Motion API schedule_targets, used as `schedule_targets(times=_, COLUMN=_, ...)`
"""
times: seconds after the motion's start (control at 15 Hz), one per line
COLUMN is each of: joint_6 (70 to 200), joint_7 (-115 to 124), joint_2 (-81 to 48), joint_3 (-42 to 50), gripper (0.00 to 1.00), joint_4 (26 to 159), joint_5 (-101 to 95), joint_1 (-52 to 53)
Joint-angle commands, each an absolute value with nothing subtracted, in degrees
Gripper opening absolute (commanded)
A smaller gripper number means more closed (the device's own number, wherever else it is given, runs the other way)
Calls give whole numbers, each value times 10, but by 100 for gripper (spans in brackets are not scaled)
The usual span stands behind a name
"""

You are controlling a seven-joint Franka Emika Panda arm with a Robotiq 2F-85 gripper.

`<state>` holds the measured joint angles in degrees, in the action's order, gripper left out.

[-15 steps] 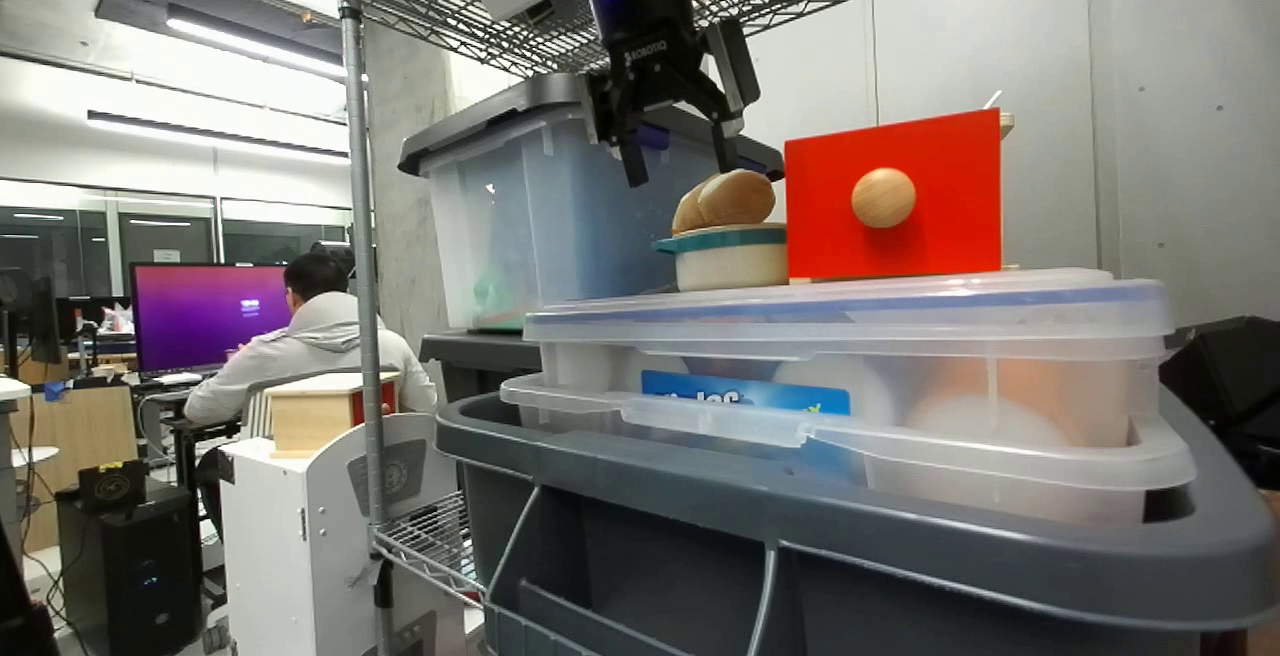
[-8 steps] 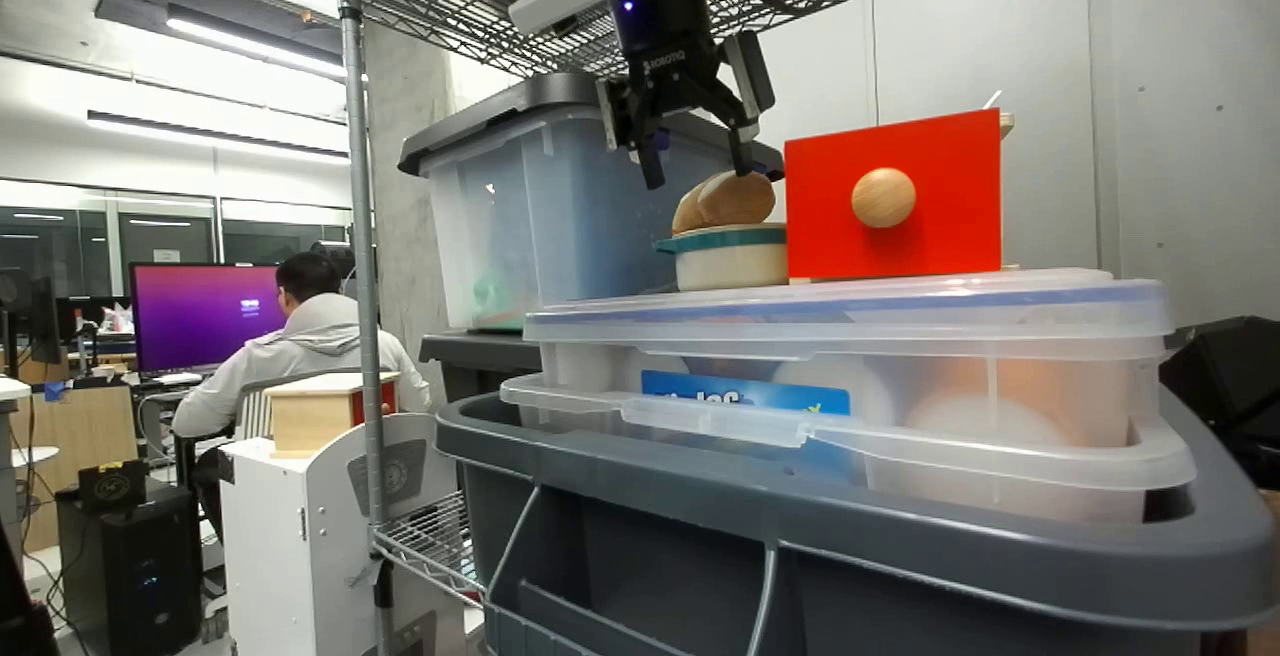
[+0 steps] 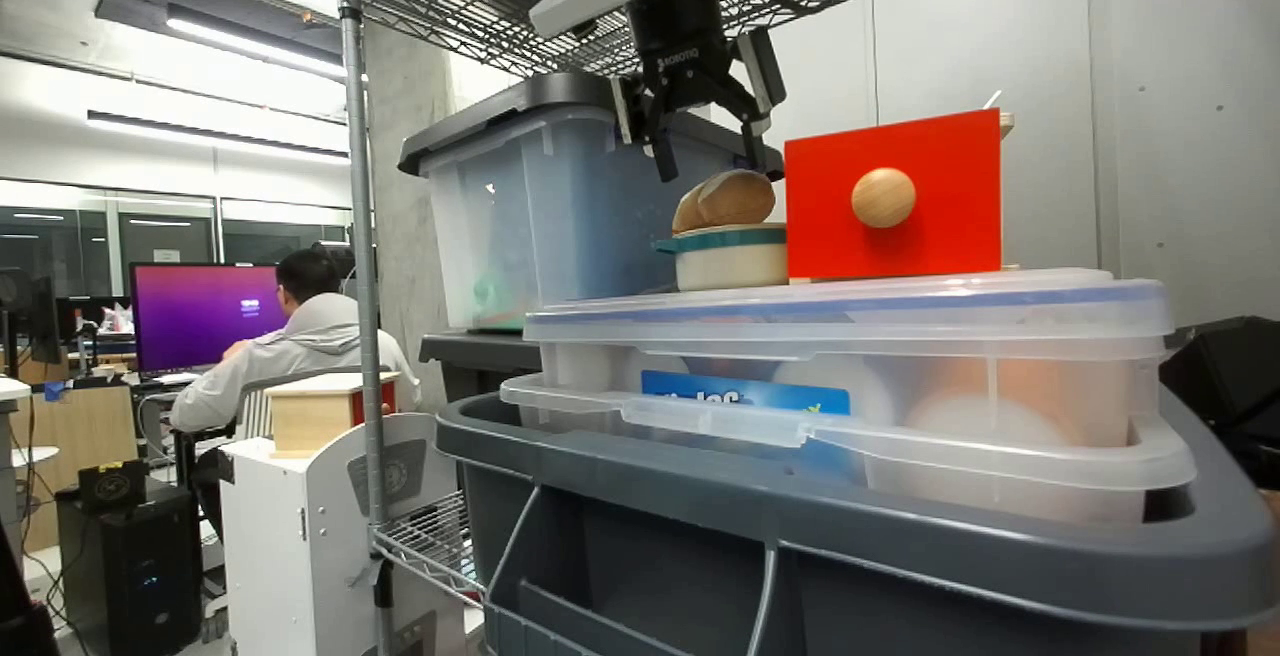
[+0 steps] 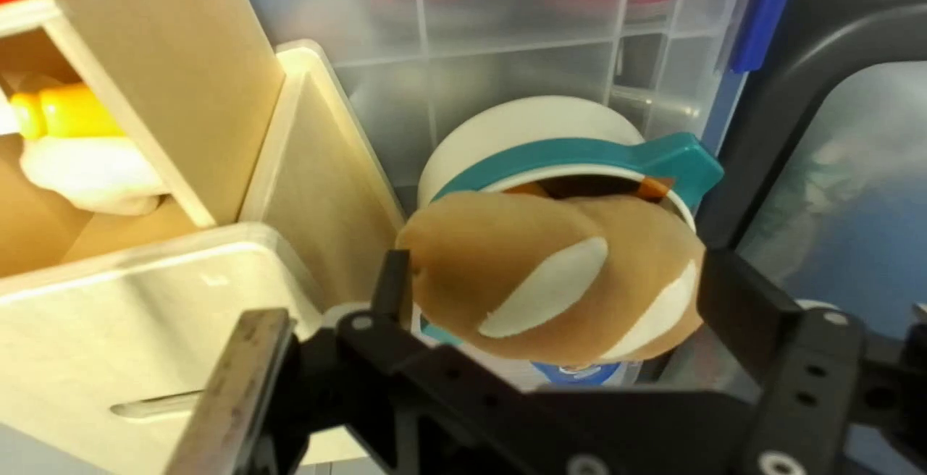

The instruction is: Put the brown and orange plushies in the open drawer

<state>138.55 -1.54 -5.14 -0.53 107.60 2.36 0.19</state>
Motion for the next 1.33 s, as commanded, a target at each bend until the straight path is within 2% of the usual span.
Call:
schedule_targets(times=0.0, joint_6=1392, joint_7=-9, joint_2=-61, joint_3=-6, gripper=100, joint_4=1051, joint_5=12, joint_1=5)
schedule_targets(times=1.27, joint_6=1363, joint_7=-98, joint_2=-138, joint_3=-7, gripper=100, joint_4=981, joint_5=-11, joint_1=-1)
